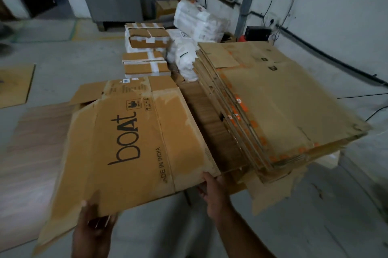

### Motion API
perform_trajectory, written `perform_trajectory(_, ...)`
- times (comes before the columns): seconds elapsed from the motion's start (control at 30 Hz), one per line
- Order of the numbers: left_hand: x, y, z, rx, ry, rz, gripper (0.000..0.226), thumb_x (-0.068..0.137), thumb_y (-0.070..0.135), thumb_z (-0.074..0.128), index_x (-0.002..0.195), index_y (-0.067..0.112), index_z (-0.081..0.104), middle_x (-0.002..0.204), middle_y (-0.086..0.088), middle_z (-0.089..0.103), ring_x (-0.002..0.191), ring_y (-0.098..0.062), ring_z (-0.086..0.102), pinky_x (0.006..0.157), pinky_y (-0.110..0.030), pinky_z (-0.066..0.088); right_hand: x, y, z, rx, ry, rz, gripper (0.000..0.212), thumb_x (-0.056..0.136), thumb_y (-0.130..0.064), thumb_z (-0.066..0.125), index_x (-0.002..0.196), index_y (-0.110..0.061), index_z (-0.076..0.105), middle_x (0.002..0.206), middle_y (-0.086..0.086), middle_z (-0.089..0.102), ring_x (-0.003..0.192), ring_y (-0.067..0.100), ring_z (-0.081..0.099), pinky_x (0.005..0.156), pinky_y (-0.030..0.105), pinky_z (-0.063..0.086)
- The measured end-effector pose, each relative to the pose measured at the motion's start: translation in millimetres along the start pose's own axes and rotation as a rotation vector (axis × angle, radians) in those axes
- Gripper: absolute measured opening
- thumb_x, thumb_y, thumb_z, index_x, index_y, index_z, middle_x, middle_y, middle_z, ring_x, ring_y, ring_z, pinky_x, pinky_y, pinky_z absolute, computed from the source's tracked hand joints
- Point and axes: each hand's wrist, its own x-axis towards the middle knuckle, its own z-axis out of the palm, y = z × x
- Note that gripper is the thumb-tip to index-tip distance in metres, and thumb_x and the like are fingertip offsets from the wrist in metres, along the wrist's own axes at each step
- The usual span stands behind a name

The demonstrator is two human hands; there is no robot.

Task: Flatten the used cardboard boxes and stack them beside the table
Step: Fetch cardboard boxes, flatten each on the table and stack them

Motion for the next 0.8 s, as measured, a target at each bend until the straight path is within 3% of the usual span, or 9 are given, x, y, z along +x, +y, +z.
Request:
perform_trajectory(0.03,-4.7,2.1,3.1,0.015,-0.016,0.040,0.053,0.089,0.052,0.067,0.129,0.018,0.064,0.118,0.004,0.075,0.088,-0.004,0.074,0.070,-0.026,0.063,-0.1,-3.3,0.5,-0.032,-0.016,-0.027,0.028,0.099,-0.008,0.061,0.122,-0.022,0.055,0.119,0.004,0.065,0.105,0.022,0.065,0.073,0.036,0.055)
perform_trajectory(0.1,-4.1,2.8,1.7,0.022,-0.015,0.085,0.069,0.083,0.061,0.072,0.130,0.013,0.060,0.107,0.002,0.075,0.081,0.000,0.073,0.072,-0.021,0.060,2.1,-8.1,0.6,-0.047,-0.030,-0.047,0.032,0.098,-0.010,0.063,0.126,-0.022,0.055,0.123,0.008,0.065,0.111,0.028,0.064,0.082,0.044,0.057)
perform_trajectory(0.17,-4.5,-1.7,2.7,0.188,-0.025,0.132,0.067,0.086,0.053,0.073,0.134,0.008,0.059,0.115,-0.006,0.069,0.093,-0.011,0.072,0.074,-0.023,0.061,4.9,-8.3,2.5,0.047,-0.082,0.025,0.038,0.097,-0.014,0.065,0.132,-0.023,0.054,0.124,0.011,0.066,0.116,0.035,0.062,0.089,0.053,0.055)
perform_trajectory(0.3,-1.5,-6.6,4.5,0.209,0.069,0.078,0.052,0.090,0.021,0.076,0.129,-0.007,0.058,0.120,-0.025,0.066,0.108,-0.042,0.067,0.053,-0.031,0.061,1.1,4.1,11.1,0.066,-0.181,0.206,0.037,0.091,-0.012,0.070,0.126,-0.018,0.060,0.123,0.017,0.068,0.116,0.037,0.063,0.091,0.051,0.054)
perform_trajectory(0.43,-20.5,1.2,5.8,0.194,0.055,0.141,0.045,0.093,0.013,0.071,0.133,-0.002,0.055,0.118,-0.021,0.067,0.101,-0.040,0.068,0.054,-0.033,0.061,-10.4,23.2,5.3,0.052,-0.177,0.281,0.042,0.081,-0.008,0.077,0.120,-0.008,0.062,0.124,0.022,0.066,0.116,0.035,0.061,0.102,0.049,0.051)
perform_trajectory(0.5,-28.8,0.0,2.8,0.174,0.035,0.091,0.044,0.093,0.013,0.071,0.132,-0.001,0.055,0.118,-0.021,0.067,0.098,-0.038,0.069,0.057,-0.036,0.063,-21.7,34.2,7.7,0.037,-0.201,0.318,0.047,0.076,-0.012,0.080,0.120,-0.006,0.064,0.123,0.022,0.066,0.115,0.036,0.062,0.093,0.048,0.056)
perform_trajectory(0.63,-40.9,-4.0,-16.1,0.088,-0.015,-0.048,0.030,0.095,0.015,0.068,0.121,0.000,0.064,0.109,-0.021,0.071,0.094,-0.034,0.070,0.062,-0.035,0.063,-40.9,40.0,18.4,0.017,-0.174,0.206,0.033,0.089,-0.006,0.072,0.121,-0.008,0.062,0.123,0.020,0.066,0.107,0.031,0.063,0.061,0.034,0.056)
perform_trajectory(0.73,-42.1,8.3,-32.1,0.098,-0.055,-0.011,0.038,0.096,0.027,0.068,0.125,0.003,0.067,0.091,-0.018,0.066,0.074,-0.025,0.061,0.054,-0.026,0.056,-52.9,33.4,25.2,-0.160,-0.193,-0.001,0.028,0.094,-0.005,0.069,0.120,-0.011,0.062,0.122,0.015,0.067,0.104,0.030,0.066,0.056,0.030,0.056)
perform_trajectory(0.8,-40.1,18.8,-38.0,0.130,0.009,0.033,0.040,0.093,0.021,0.073,0.122,-0.005,0.065,0.095,-0.022,0.063,0.075,-0.026,0.061,0.051,-0.024,0.055,-64.9,34.6,29.8,-0.240,-0.219,-0.072,0.023,0.096,-0.005,0.067,0.115,-0.018,0.063,0.120,0.011,0.066,0.103,0.029,0.067,0.057,0.029,0.057)
